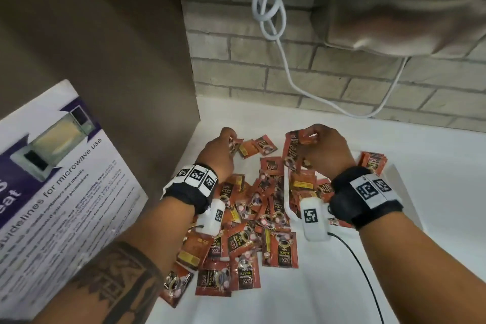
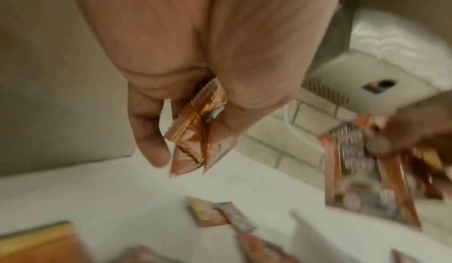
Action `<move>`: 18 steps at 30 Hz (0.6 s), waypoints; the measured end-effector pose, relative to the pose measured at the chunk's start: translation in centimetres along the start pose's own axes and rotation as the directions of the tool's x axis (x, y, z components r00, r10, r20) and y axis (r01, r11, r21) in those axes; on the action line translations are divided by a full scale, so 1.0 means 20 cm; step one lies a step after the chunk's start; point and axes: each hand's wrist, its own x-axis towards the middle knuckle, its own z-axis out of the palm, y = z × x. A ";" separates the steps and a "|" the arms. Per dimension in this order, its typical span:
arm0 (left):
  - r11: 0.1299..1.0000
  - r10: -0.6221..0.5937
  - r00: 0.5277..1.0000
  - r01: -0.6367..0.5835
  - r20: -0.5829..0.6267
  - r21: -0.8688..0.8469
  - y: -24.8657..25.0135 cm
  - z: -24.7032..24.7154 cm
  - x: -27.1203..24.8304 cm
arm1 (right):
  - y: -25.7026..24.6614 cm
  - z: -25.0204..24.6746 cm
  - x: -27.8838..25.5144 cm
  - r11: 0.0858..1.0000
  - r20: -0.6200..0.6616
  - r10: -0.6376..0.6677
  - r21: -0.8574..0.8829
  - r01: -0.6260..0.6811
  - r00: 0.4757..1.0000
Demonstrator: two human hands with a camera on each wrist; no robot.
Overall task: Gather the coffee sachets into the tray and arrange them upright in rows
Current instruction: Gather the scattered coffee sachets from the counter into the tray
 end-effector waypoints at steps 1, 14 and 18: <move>0.999 0.024 1.000 -0.024 0.014 -0.043 0.06 0.02 -0.01 | 0.06 -0.05 -0.01 0.999 0.000 0.044 0.008 -0.044 0.999; 0.988 0.130 0.970 -0.110 0.205 -0.105 0.48 0.43 -0.06 | 0.34 -0.16 -0.21 0.941 0.279 0.334 -0.053 -0.333 0.900; 0.989 0.140 0.968 -0.129 0.206 -0.070 0.48 0.47 -0.08 | 0.36 -0.17 -0.22 0.957 0.287 0.287 -0.118 -0.263 0.914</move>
